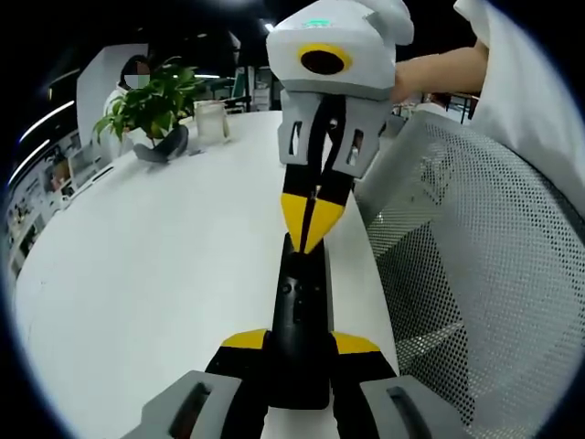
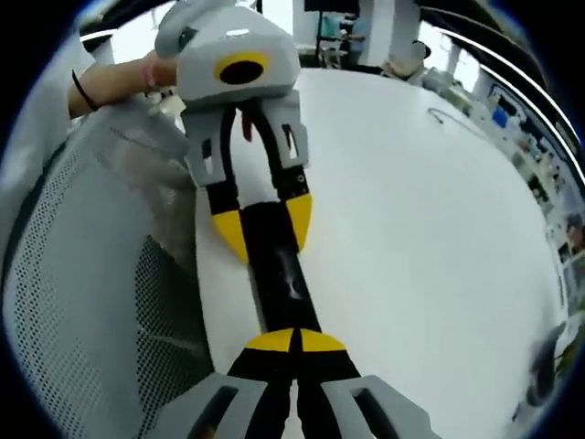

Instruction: Press the specified remote control buttons in sequence, fully releasing each button before pressing the next.

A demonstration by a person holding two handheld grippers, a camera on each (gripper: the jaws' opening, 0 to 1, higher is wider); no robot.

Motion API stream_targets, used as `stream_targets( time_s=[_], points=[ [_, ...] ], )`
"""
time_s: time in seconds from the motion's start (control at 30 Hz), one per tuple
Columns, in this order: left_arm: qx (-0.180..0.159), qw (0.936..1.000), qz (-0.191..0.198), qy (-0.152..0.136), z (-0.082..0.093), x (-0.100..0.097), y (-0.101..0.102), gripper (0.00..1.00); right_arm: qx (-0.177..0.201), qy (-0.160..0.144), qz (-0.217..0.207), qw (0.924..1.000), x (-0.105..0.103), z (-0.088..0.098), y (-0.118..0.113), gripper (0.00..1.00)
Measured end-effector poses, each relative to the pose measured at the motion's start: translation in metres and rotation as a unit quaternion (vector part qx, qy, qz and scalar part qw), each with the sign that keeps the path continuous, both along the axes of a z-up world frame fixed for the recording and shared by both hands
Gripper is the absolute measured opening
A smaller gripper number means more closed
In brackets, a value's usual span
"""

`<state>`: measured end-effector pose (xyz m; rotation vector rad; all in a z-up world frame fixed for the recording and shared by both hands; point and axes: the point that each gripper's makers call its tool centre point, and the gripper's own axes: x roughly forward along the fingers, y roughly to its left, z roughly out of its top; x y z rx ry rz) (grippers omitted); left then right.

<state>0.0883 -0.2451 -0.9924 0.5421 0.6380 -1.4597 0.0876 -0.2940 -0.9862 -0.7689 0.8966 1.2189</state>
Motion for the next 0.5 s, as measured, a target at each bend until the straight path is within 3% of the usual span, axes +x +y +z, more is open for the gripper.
stream_targets(
  time_s=[0.3,0.5],
  points=[
    [0.002,1.0,-0.001,-0.001,-0.0001,-0.0004,0.0005,0.24,-0.03,-0.01,0.036,0.9989,0.0008,-0.0014,0.0009,0.0],
    [0.002,1.0,-0.001,-0.002,0.0,-0.0008,0.0007,0.24,0.01,0.02,0.0,0.9997,0.0012,0.0011,0.0005,0.0]
  ],
)
